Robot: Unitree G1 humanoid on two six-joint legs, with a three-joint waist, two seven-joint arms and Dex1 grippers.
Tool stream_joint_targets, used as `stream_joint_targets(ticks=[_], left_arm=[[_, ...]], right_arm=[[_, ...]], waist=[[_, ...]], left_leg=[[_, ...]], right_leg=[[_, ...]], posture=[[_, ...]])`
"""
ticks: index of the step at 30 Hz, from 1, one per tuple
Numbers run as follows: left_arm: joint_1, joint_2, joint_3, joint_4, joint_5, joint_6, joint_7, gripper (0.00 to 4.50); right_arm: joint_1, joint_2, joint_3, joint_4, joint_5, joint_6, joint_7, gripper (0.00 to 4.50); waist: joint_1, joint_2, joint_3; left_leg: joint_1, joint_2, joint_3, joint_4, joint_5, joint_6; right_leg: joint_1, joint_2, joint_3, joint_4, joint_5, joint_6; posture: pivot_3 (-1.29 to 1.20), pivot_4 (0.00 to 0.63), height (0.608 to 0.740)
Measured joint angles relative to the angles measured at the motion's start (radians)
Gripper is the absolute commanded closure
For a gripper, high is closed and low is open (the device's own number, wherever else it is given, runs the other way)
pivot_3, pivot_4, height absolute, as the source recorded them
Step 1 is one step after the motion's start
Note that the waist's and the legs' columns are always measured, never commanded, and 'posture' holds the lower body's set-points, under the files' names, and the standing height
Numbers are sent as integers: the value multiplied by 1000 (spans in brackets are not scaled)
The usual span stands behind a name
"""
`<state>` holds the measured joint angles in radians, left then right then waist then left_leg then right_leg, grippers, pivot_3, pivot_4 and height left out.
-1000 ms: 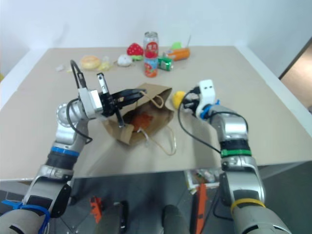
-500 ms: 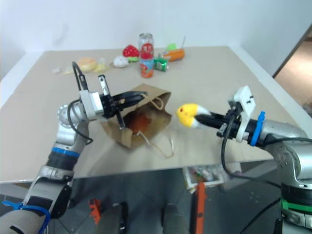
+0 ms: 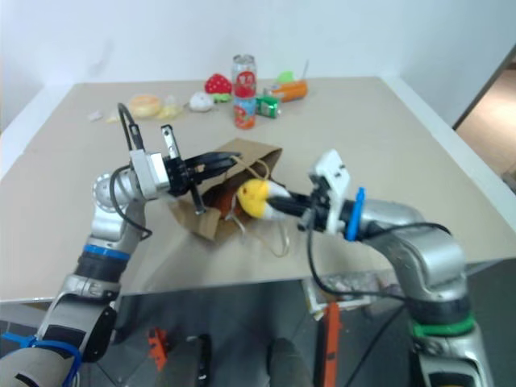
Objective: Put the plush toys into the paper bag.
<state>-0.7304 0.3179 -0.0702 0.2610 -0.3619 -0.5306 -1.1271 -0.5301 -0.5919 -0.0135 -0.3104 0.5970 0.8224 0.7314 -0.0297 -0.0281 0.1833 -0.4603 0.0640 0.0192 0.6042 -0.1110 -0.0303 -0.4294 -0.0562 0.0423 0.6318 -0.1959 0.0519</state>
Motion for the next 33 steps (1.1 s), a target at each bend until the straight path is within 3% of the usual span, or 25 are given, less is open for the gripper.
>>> stream_joint_targets(ticks=[2, 10, 11, 12, 14, 15, 16, 19, 23, 33], left_arm=[[0, 2, -1, -1, -1, 3, -1, 4500], [0, 6, 0, -4, -2, 6, 0, 4500], [0, 6, 0, -4, -2, 6, 1, 4500], [0, 6, 0, -4, -2, 6, 1, 4500], [0, 5, 0, -4, -2, 6, 2, 4500], [0, 5, -1, -4, -2, 6, 2, 4500], [0, 5, -1, -4, -2, 6, 3, 4500], [0, 5, 0, -4, -2, 6, 4, 4500], [0, 4, -1, -4, -2, 6, 4, 4500], [0, -6, -2, -4, -2, 6, 4, 4500]], right_arm=[[-80, 64, 37, 91, -56, -23, -66, 4491], [-156, 172, 60, 255, -149, -36, -180, 4491], [-157, 189, 71, 271, -160, -35, -199, 3581], [-158, 196, 75, 275, -164, -34, -206, 3468], [-158, 222, 93, 288, -174, -27, -222, 2650], [-158, 232, 99, 293, -176, -22, -227, 2471], [-158, 243, 99, 297, -179, -18, -233, 1924], [-167, 246, 89, 297, -176, 0, -237, 1168], [-182, 201, -20, 268, -71, 79, -184, 1168], [-167, 185, -44, 218, -26, 110, -167, 1168]], waist=[[4, 0, 0], [9, 0, 0], [9, 0, 0], [8, 0, 0], [8, 0, 0], [8, 0, 0], [8, 0, 0], [8, 0, 0], [8, 0, 0], [7, 0, 0]], left_leg=[[-1, 0, 0, 0, 0, 0], [-3, 0, 0, -1, 0, 1], [-3, 0, 0, -2, 0, 1], [-3, 0, 0, -2, 0, 1], [-3, 0, 0, -2, 0, 1], [-3, 0, 0, -2, 0, 1], [-3, 0, 0, -2, 1, 1], [-3, 0, 1, -1, 1, 1], [-4, 0, 1, -2, 1, 1], [-3, 0, 1, -2, 1, 1]], right_leg=[[-2, 1, 0, 0, 0, 0], [-4, 1, 1, 0, 0, 1], [-4, 1, 1, 1, 0, 1], [-4, 1, 1, 1, 0, 1], [-5, 1, 1, 1, 0, 0], [-5, 1, 2, 1, 0, 0], [-5, 1, 2, 2, 0, 0], [-5, 1, 2, 2, 0, 0], [-5, 1, 2, 1, 0, 0], [-5, 2, 2, 2, 0, 0]], posture=[[0, 150, 740], [0, 150, 740], [0, 150, 740], [0, 150, 740], [0, 150, 740], [0, 150, 740], [0, 150, 740], [0, 150, 740], [0, 150, 740], [0, 150, 740]])
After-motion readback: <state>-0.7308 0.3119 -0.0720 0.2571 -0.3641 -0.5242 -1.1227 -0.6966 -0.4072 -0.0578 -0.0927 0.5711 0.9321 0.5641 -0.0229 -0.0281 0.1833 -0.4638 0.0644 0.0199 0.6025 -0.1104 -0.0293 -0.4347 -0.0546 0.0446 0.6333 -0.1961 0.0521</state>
